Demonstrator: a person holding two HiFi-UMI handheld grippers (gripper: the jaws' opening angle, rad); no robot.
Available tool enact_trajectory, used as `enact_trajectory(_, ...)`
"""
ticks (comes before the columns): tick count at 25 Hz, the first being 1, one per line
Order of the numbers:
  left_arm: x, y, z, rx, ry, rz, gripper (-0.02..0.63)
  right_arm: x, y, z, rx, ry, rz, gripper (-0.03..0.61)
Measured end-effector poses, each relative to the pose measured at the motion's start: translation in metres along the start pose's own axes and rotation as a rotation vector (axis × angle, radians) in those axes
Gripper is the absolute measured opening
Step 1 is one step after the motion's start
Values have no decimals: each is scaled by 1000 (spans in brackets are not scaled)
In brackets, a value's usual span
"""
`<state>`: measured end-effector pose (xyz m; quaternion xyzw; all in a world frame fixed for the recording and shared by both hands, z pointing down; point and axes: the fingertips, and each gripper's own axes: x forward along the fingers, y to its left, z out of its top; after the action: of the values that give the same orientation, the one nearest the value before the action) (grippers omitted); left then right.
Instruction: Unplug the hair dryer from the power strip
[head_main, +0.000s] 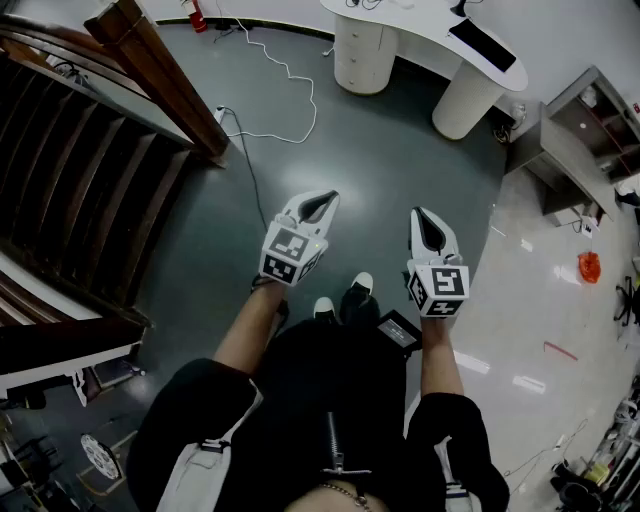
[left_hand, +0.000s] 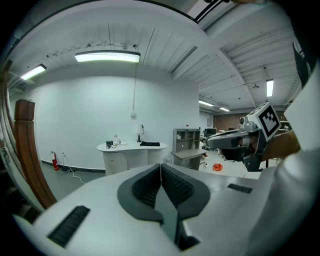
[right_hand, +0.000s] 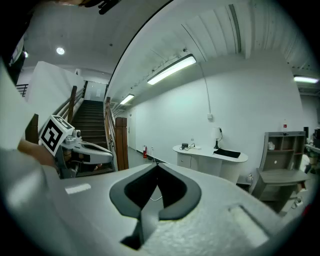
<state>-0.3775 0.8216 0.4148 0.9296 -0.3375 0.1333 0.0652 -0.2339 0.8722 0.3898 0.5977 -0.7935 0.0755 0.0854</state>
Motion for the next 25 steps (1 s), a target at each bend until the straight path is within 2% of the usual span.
enact_trajectory(14,12,-3,-4,1,20,8,14,7,-10,5,0,-30,5,5)
enact_trajectory(25,59,7,9,-1,32,31,12,41,-45,11,5,-29,51,5)
